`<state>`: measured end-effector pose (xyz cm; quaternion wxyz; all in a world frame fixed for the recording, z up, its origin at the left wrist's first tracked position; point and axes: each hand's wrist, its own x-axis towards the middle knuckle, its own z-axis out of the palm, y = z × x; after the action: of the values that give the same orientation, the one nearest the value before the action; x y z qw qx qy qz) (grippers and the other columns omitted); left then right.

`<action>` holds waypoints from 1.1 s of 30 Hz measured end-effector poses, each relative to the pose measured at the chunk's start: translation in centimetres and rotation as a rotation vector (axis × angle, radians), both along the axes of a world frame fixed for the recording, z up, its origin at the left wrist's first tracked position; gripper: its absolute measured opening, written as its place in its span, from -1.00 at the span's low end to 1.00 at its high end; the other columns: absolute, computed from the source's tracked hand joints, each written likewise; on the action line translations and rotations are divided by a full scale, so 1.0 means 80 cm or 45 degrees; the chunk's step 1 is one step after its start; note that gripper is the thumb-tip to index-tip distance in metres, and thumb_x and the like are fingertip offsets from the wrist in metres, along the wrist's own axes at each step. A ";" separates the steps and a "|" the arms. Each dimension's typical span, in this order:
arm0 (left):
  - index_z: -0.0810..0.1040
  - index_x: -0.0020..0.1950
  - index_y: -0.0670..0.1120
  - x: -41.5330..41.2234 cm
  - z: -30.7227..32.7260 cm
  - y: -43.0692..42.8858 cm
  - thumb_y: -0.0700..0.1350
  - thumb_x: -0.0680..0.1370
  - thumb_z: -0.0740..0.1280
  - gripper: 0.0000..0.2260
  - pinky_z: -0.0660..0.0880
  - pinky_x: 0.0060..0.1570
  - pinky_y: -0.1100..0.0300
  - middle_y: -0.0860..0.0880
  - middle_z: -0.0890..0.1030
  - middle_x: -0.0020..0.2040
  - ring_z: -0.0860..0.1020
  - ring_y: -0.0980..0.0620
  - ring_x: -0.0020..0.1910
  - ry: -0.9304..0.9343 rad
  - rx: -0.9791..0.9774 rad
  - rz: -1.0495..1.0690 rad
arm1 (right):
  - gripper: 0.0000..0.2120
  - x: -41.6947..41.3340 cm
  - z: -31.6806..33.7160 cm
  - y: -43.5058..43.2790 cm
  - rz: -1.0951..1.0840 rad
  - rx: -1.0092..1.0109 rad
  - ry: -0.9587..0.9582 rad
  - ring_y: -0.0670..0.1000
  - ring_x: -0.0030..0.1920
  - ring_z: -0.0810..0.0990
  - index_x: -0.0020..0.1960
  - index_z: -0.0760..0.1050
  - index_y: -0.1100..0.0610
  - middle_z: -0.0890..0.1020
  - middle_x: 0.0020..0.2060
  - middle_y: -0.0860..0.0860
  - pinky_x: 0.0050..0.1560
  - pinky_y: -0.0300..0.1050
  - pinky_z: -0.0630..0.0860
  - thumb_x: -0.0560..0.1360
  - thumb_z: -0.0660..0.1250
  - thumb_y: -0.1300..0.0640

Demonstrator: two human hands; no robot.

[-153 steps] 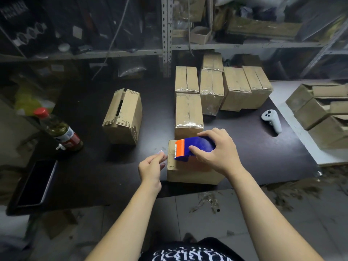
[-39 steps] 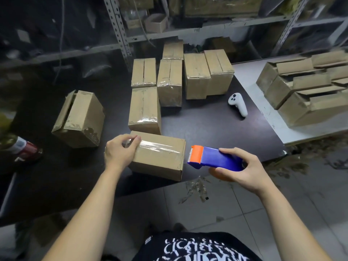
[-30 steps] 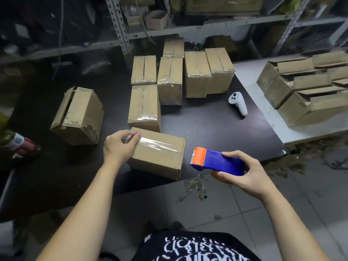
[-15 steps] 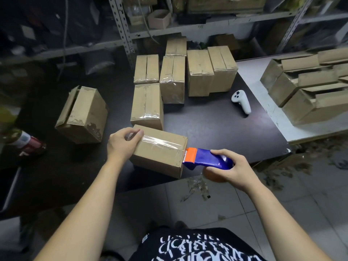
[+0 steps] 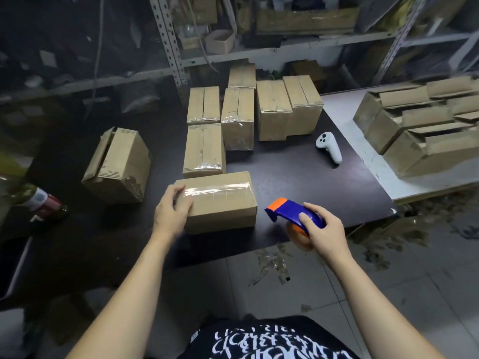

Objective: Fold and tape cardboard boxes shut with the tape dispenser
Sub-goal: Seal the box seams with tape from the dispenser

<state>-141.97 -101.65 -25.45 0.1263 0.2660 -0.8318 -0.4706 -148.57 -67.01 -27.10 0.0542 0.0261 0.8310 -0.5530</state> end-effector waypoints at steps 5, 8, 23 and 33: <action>0.46 0.20 0.14 0.014 0.002 -0.009 -0.10 0.51 0.50 -0.66 0.44 0.26 0.04 0.03 0.52 0.25 0.48 0.05 0.24 0.020 0.028 0.010 | -0.54 -0.009 0.004 -0.020 -0.269 -0.298 -0.198 -0.02 0.15 0.63 0.42 0.51 0.17 0.64 0.22 0.04 0.21 -0.10 0.55 0.57 0.46 0.05; 0.44 0.30 0.13 0.026 0.005 -0.011 -0.04 0.46 0.57 -0.51 0.42 0.21 0.13 0.05 0.47 0.26 0.48 0.06 0.21 -0.008 0.062 0.026 | -0.75 0.000 0.009 -0.041 -0.310 -0.517 -0.342 -0.15 -0.18 0.69 0.25 0.51 0.15 0.70 -0.03 0.04 -0.11 -0.26 0.63 0.60 0.42 0.16; 0.47 0.05 -0.09 0.063 0.014 0.057 0.30 0.36 0.52 -0.45 0.46 0.03 0.04 -0.04 0.48 0.06 0.51 -0.10 0.09 -0.273 -0.120 0.375 | -0.59 0.045 0.015 -0.087 0.009 -0.406 -0.171 0.00 0.13 0.68 0.29 0.40 -0.22 0.74 0.02 0.00 0.21 0.07 0.61 0.59 0.43 0.15; 0.49 0.17 0.02 0.044 0.057 0.086 0.20 0.51 0.43 -0.64 0.38 0.22 -0.02 0.03 0.57 0.10 0.56 0.01 0.10 0.024 -0.385 0.213 | -0.49 0.059 0.055 -0.075 0.400 -0.094 0.272 -0.14 0.10 0.63 0.42 0.43 -0.15 0.69 0.07 -0.15 0.06 -0.40 0.49 0.57 0.43 0.23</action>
<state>-138.42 -94.75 -20.85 0.2113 0.3079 -0.8668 -0.3305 -143.82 -72.98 -22.73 0.0521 -0.1647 0.8050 -0.5675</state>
